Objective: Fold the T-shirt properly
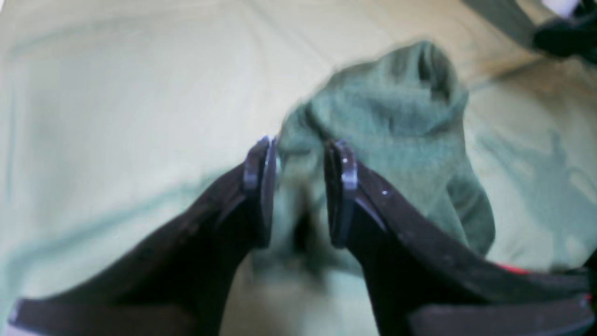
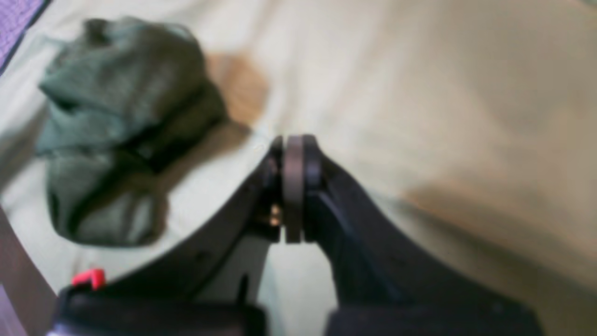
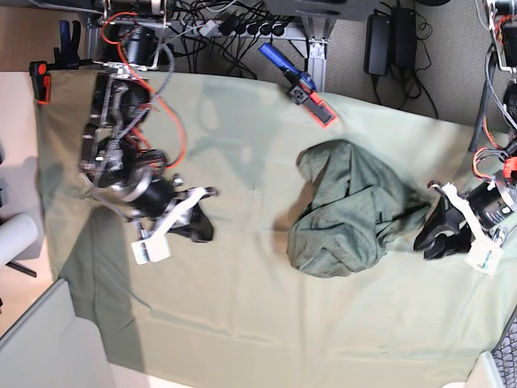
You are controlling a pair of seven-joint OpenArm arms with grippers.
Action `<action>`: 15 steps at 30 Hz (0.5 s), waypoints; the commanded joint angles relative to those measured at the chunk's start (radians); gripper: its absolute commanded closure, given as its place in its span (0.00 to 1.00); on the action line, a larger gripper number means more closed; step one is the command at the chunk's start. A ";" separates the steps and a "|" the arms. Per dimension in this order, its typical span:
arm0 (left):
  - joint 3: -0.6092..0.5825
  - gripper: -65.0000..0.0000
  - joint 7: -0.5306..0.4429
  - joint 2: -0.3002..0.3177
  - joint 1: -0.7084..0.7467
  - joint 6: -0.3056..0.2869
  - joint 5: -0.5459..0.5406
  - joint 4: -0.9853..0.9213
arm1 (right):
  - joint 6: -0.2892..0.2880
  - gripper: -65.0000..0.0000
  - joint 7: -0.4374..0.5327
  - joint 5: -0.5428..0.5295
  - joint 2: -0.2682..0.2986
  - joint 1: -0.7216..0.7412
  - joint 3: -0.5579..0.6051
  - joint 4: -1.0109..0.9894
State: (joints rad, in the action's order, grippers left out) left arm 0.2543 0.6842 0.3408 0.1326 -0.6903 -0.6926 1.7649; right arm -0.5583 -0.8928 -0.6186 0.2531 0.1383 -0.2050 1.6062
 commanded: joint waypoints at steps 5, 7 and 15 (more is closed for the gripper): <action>0.104 0.67 0.005 0.010 0.171 -0.008 -0.056 0.105 | -0.006 1.00 -0.037 -0.126 0.065 -0.088 -0.104 0.034; 0.131 0.67 0.005 0.010 0.249 -0.008 -0.055 0.157 | -0.006 1.00 -0.043 -0.151 0.082 -0.144 -0.132 0.050; 0.159 0.67 0.005 0.009 0.489 -0.008 -0.051 0.264 | -0.007 1.00 -0.073 -0.193 0.096 -0.354 -0.174 0.137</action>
State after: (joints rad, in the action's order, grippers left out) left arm 0.4068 0.7101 0.3401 0.6224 -0.6895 -0.7235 2.0098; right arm -0.5587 -0.9836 -0.7929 0.3363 -0.2230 -0.3717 1.7256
